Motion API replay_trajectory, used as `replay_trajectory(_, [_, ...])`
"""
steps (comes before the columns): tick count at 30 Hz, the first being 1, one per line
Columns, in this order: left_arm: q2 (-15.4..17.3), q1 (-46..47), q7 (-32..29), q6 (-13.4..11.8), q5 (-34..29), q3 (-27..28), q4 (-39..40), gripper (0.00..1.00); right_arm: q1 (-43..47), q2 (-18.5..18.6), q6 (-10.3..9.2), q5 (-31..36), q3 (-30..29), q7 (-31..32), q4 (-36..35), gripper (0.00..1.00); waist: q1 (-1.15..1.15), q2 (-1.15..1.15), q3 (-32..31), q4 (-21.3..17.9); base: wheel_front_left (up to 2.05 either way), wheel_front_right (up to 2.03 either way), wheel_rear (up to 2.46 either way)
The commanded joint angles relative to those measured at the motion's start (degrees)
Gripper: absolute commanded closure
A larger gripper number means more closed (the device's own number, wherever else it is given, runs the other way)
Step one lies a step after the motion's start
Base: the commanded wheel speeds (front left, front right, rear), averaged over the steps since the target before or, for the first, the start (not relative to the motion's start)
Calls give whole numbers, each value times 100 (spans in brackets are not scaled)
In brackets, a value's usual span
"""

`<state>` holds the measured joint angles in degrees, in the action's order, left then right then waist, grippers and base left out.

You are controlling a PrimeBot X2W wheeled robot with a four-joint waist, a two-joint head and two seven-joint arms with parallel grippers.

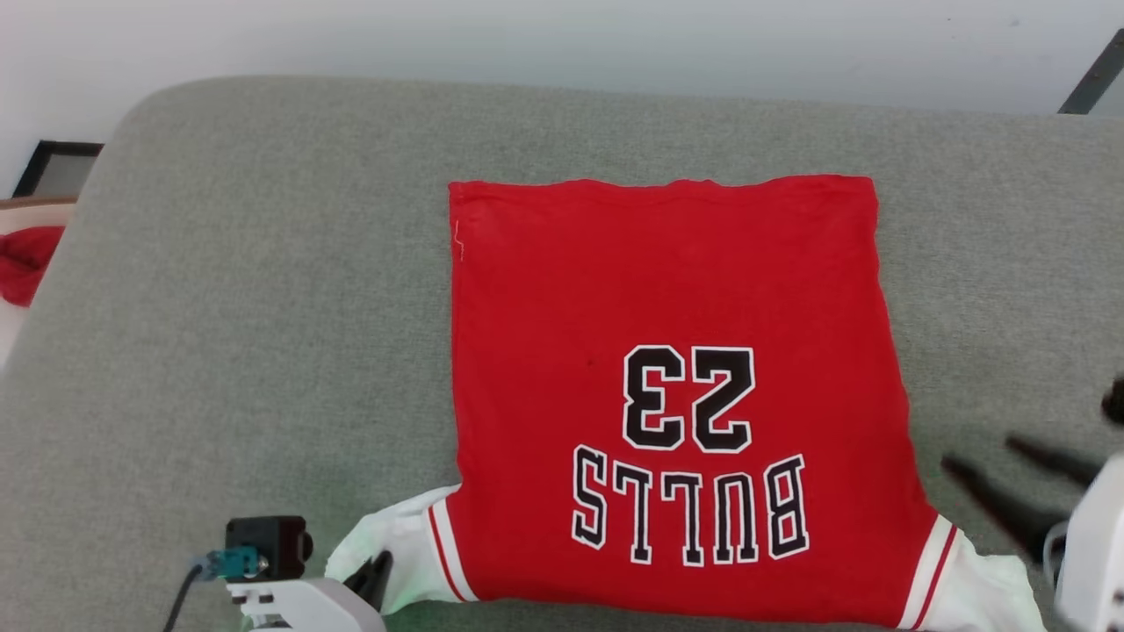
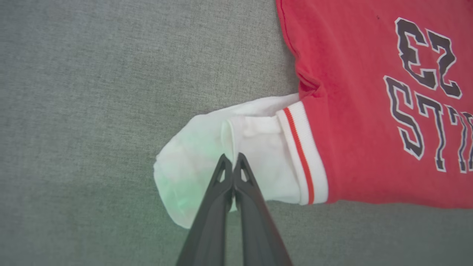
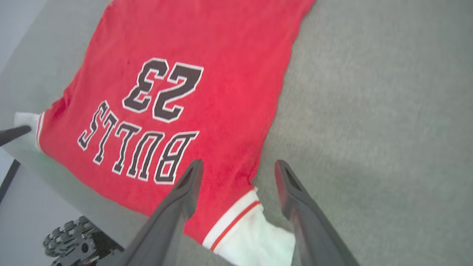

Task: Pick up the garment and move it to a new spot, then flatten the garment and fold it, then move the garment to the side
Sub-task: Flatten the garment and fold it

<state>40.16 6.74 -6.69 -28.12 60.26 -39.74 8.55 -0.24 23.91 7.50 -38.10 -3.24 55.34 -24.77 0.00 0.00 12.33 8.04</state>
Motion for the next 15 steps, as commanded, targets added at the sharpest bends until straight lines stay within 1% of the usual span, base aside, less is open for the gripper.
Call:
replay_trajectory(1, [-34, 53, 10, 41, -46, -14, -6, 100, -251, 64, -2, 91, 41, -53, 22, 0, 0, 0, 30, 40, 0, 0, 0])
replay_trajectory(4, [-81, 140, -8, 88, -88, -56, -12, 100, -909, 181, -2, 243, 205, -201, 283, 0, 0, 0, 84, 128, 0, 0, 0])
replay_trajectory(6, [-127, 211, -22, 106, -129, -101, -20, 100, -1410, 270, -2, 341, 346, -334, 588, 0, 0, 0, 134, 203, 0, 0, 0])
replay_trajectory(11, [-285, 481, -88, 224, -232, -250, -71, 100, -2586, 433, -2, 540, 676, -690, 1818, 0, 0, 0, 315, 443, 0, 0, 0])
replay_trajectory(15, [-427, 737, -166, 359, -315, -371, -170, 100, -3375, 514, -2, 538, 900, -915, 2890, 0, 0, 0, 482, 663, 0, 0, 0])
